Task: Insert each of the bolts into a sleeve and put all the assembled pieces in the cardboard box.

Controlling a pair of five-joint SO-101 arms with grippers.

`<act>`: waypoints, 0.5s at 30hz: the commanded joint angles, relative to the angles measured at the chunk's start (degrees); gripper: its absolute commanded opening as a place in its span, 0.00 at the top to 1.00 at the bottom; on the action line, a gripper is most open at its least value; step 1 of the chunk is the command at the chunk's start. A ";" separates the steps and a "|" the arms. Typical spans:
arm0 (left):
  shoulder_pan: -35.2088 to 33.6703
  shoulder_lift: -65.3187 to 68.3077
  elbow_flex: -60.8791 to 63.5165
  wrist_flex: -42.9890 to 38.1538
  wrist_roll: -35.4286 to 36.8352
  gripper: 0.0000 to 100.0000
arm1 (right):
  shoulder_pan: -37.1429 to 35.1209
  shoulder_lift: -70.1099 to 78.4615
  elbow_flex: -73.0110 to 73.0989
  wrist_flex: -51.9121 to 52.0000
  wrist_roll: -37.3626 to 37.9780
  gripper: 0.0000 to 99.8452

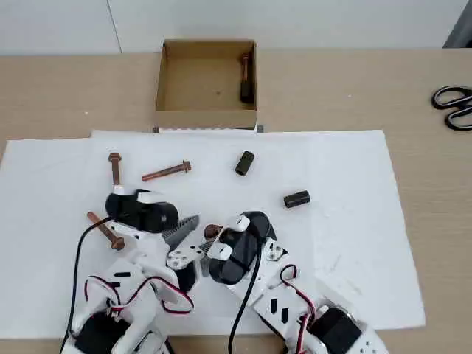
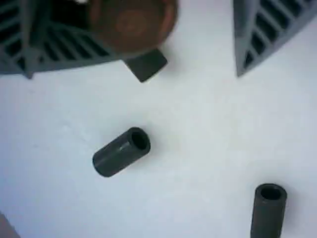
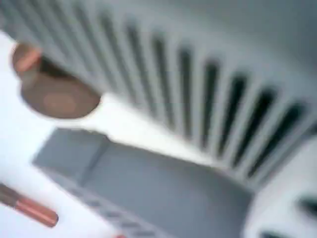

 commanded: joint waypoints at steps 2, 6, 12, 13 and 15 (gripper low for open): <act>-1.49 -0.53 -4.53 -0.44 -0.62 0.77 | 4.53 -0.66 -0.79 -1.71 0.35 1.00; -3.60 -0.53 -6.29 -0.53 -0.70 0.92 | 9.45 -0.31 -0.79 -1.36 0.18 1.00; -4.13 -0.53 -11.21 -0.53 -0.70 1.00 | 13.67 -0.04 -0.79 -1.36 0.18 1.00; -4.31 -0.53 -11.38 -0.53 -0.70 0.99 | 14.20 -0.04 -0.79 -1.36 0.00 1.00; -7.21 -0.53 -9.36 -0.53 -0.70 0.99 | 15.96 0.04 -0.88 -1.98 -2.11 1.00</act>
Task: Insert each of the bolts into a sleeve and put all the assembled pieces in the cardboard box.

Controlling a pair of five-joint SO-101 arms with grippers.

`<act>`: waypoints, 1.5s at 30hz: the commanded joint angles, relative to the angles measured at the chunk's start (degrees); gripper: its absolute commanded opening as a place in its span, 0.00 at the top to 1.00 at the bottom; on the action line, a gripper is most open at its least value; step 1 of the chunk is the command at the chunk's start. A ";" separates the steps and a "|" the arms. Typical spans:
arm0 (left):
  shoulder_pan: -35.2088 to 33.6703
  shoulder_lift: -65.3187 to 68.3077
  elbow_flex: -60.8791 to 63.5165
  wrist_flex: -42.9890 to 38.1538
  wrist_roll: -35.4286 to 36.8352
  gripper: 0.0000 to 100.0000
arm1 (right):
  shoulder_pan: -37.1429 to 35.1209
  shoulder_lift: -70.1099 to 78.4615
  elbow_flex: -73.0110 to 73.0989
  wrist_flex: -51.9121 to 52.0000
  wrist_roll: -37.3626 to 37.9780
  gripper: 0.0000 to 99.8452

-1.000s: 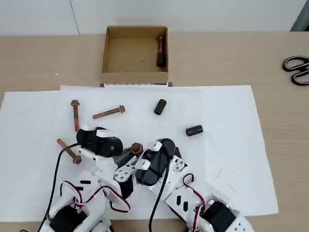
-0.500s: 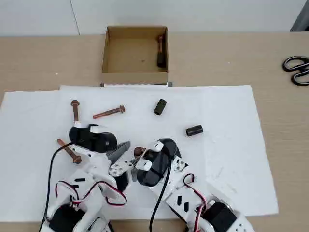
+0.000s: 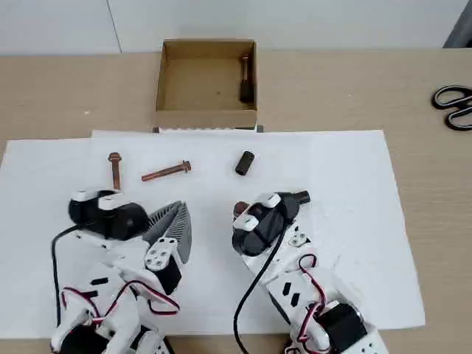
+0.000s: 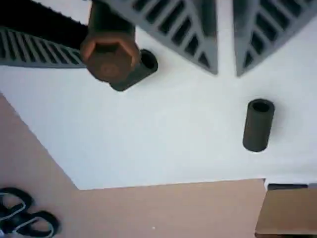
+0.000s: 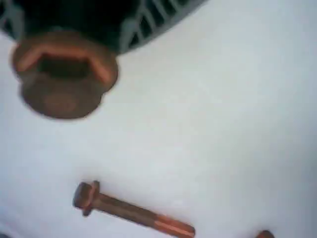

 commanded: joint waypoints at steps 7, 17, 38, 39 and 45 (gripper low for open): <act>-17.49 -0.53 12.70 -1.32 -0.79 0.99 | 11.91 12.09 -12.22 -8.75 -8.09 1.00; -18.55 -0.53 27.21 -13.19 -14.07 0.99 | 15.60 62.73 -45.19 -17.98 -4.48 1.00; -18.11 -0.53 27.38 -14.86 -13.71 0.99 | 15.25 123.30 -88.70 -39.87 33.93 1.00; -18.11 -0.53 27.38 -14.86 -13.71 0.99 | 15.25 125.32 -89.85 -41.54 34.99 1.00; -18.11 -0.53 27.38 -14.86 -13.71 0.99 | 14.46 133.23 -94.95 -47.25 36.48 0.95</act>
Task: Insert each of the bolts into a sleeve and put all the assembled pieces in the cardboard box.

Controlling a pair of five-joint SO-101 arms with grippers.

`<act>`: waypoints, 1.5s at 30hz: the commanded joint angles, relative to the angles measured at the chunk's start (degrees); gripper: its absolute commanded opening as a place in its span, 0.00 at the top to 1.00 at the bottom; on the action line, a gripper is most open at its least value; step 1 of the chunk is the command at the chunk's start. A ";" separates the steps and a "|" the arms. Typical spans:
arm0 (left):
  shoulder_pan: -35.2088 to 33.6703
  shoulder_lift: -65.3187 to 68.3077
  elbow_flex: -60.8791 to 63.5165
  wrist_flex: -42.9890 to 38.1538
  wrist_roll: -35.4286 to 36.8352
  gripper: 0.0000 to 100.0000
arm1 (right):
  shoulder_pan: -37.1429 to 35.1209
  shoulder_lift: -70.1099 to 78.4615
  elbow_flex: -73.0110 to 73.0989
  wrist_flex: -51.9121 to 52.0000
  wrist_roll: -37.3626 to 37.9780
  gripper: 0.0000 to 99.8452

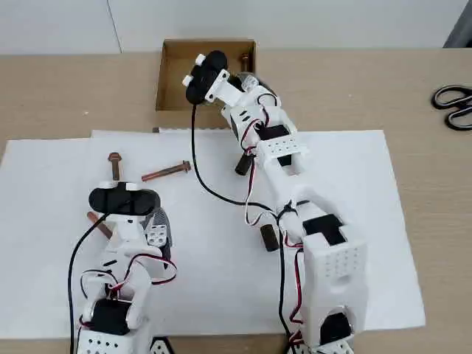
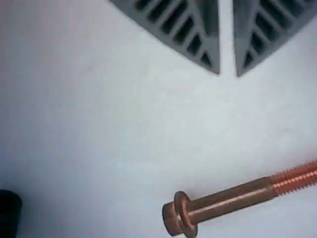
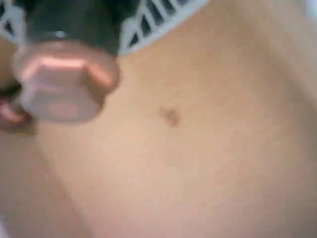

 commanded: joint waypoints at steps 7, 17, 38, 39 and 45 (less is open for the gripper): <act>0.00 -0.62 -0.13 -1.41 -0.18 0.99 | -2.51 0.13 -6.33 1.10 0.35 0.80; -0.26 -0.62 -0.13 -1.41 0.09 0.99 | -5.05 -12.35 -11.25 23.34 -10.81 1.00; -2.29 -0.62 -0.13 -1.32 2.73 0.99 | -4.70 -25.80 -11.34 62.29 -59.08 1.00; -2.29 -0.62 -0.13 -1.32 2.73 0.99 | -4.70 -25.63 -11.34 63.43 -60.75 1.00; -2.29 -0.62 -0.13 -0.88 2.73 0.99 | -4.62 -23.34 -11.34 69.85 -68.75 1.00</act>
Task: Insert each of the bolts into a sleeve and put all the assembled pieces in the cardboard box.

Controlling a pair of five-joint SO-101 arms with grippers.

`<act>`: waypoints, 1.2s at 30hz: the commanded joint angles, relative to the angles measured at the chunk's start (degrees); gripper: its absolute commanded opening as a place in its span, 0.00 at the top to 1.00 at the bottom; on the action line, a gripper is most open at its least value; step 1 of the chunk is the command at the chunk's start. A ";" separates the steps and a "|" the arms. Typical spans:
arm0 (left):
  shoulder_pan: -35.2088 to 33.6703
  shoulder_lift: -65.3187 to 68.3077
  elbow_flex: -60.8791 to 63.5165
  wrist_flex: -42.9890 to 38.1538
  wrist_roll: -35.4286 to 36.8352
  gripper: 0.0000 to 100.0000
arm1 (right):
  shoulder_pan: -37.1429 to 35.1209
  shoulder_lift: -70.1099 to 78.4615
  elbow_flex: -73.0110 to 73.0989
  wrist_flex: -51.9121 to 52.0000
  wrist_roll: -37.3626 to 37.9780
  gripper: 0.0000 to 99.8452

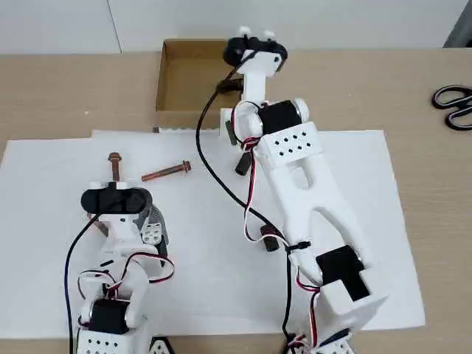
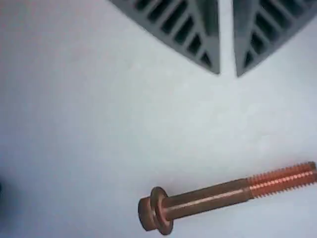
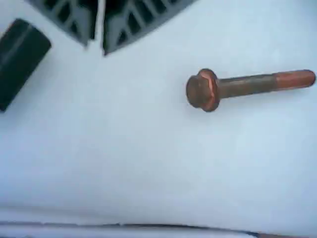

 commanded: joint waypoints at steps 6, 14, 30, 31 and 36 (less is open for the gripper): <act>-0.18 -0.62 -0.13 -0.70 0.44 0.99 | 0.13 4.88 -3.34 5.58 -6.33 0.99; -0.18 -0.62 -0.13 -0.70 0.44 0.99 | 0.13 8.84 -3.34 5.14 -6.33 0.91; -0.26 -0.62 -0.13 -0.70 0.44 0.99 | 0.13 16.84 -3.60 -3.47 -6.07 0.84; -0.26 -0.62 -0.13 -0.70 0.44 0.99 | 0.13 17.45 -4.13 -3.65 -6.07 0.84; -0.26 -0.62 -0.13 -0.70 0.44 0.99 | 1.10 22.37 -10.29 -3.56 -6.07 0.84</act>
